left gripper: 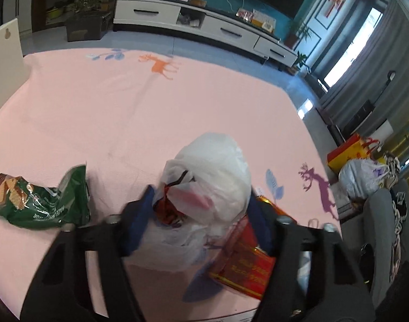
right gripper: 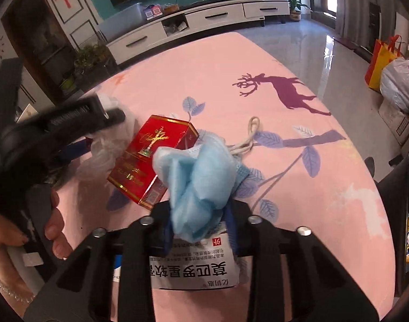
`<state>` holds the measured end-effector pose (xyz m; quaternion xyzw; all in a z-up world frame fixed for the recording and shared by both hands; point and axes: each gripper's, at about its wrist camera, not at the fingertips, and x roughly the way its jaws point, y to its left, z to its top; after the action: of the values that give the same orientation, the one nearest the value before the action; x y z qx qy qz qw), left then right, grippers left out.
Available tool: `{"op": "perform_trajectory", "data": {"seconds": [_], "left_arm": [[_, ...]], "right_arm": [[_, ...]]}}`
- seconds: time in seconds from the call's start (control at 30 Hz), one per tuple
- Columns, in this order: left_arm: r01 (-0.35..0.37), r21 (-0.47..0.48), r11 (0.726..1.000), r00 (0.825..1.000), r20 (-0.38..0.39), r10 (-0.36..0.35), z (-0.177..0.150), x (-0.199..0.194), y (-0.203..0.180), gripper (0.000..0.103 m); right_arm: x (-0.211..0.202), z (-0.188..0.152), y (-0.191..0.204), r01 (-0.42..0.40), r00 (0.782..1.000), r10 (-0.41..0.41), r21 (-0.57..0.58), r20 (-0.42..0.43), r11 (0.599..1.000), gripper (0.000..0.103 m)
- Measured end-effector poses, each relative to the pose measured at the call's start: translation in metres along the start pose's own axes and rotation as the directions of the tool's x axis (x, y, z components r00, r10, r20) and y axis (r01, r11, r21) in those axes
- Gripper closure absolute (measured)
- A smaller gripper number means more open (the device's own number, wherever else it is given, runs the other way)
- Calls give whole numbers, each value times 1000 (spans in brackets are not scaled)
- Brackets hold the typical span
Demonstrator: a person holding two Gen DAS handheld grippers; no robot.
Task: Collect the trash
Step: 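Grasp the blue face mask with the right tool while the left tool grasps the white plastic bag, then lift the mask and plastic bag above the table with both tools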
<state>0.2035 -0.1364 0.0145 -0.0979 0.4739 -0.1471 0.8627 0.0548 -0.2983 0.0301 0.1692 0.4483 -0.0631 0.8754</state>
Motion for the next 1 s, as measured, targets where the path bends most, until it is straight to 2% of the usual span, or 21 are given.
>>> {"op": "perform_trajectory", "data": {"seconds": [0.07,0.17,0.4,0.57,0.67,0.77,0.83,1.0], "left_arm": [[12,-6,1000,1000,5,-12,-4,0,3,62],[14,-8,1000,1000,22,-14,-11,-9,6,68],[60,-46,997,994,99,-55,-36,-89,25,69],[69,-50,996,985,162,-60,-83,-158,45,69],[32,-21,999,983,180,-27,-112,-185,53,69],[-17,6,1000,977,214,15,-140,-202,63,69],[-28,-13,1000,974,225,30,-153,-205,71,69],[-18,-50,999,984,176,27,-160,-191,89,69]], "right_arm": [[-2,1,2,-11,1000,11,-5,10,1000,84],[-7,2,4,-7,1000,7,-15,21,1000,85],[-32,3,7,-17,997,17,-4,69,1000,85],[-57,-4,12,-19,994,20,-12,111,1000,85],[-71,-8,13,-19,990,21,-16,137,1000,85],[-82,-13,15,-17,986,22,-29,163,999,85],[-88,-17,17,-13,984,19,-36,176,999,85],[-94,-24,21,-8,981,18,-51,194,999,85]]}}
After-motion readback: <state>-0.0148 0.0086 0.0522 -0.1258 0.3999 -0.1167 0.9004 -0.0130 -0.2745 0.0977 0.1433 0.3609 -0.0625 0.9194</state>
